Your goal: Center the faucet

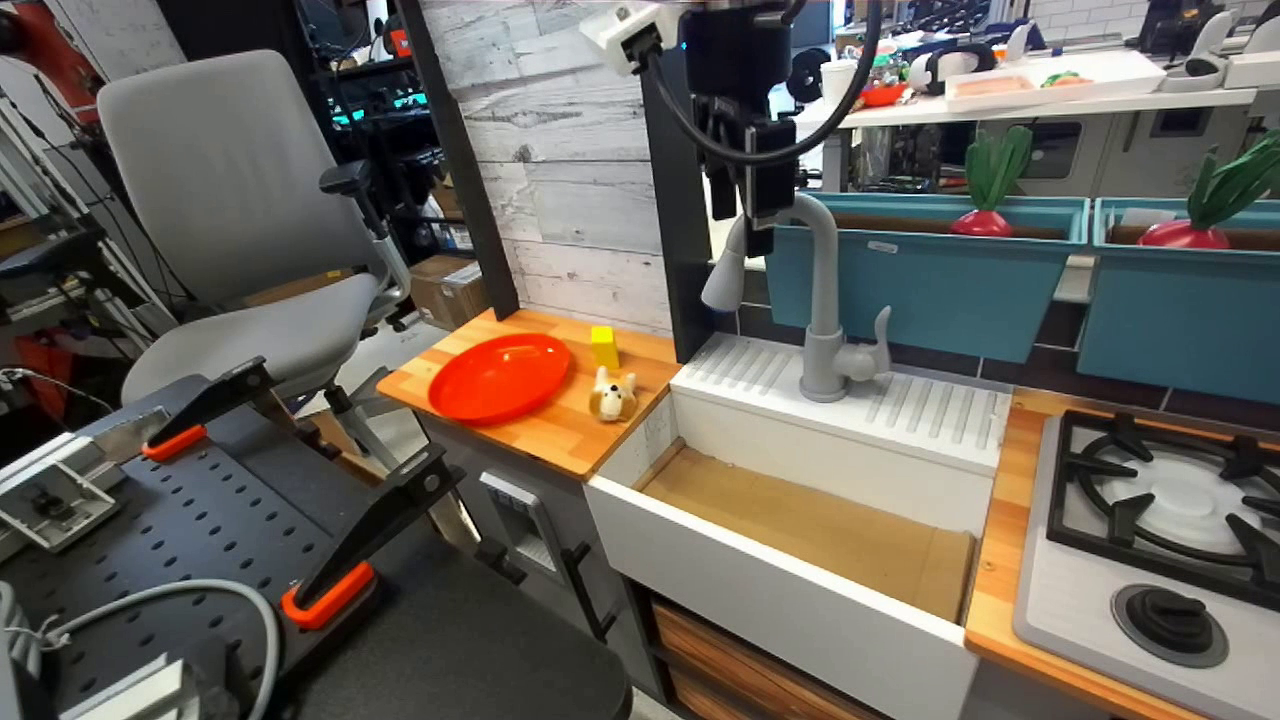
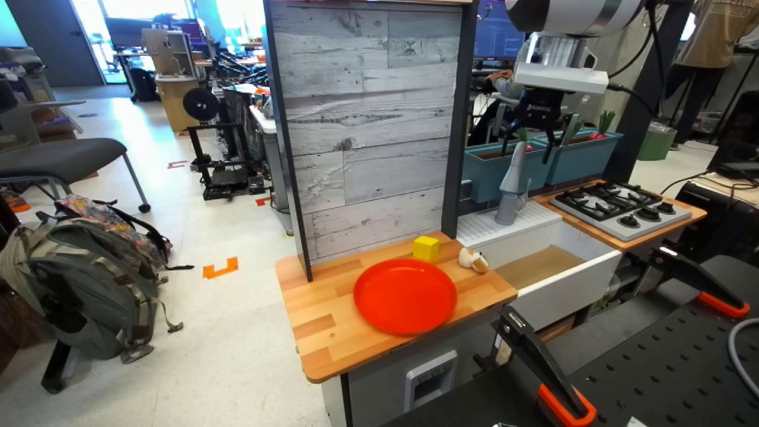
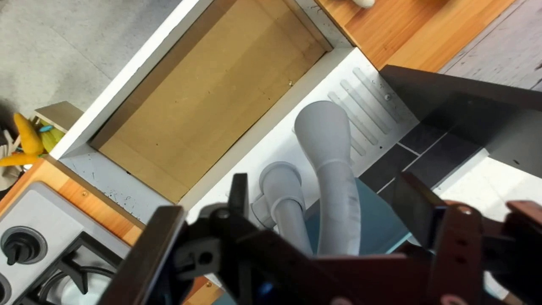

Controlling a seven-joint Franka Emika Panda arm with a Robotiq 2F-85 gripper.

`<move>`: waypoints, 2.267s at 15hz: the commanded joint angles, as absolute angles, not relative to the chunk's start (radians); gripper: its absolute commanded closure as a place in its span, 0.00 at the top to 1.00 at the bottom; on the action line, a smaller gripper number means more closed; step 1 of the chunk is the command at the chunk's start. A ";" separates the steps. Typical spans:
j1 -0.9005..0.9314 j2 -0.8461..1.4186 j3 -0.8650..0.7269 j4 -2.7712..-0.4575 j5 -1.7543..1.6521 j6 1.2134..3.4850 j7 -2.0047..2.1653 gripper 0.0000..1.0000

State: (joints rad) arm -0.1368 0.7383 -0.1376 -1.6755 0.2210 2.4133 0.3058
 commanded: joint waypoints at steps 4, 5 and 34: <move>-0.134 0.803 -0.154 -1.583 0.202 2.368 0.339 0.31; -0.133 0.805 -0.155 -1.581 0.201 2.365 0.339 0.25; -0.154 0.815 -0.185 -1.539 -0.175 2.197 -0.131 0.71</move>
State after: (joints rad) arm -0.1578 0.8286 -0.1518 -1.5156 -0.1114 2.2239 -0.1309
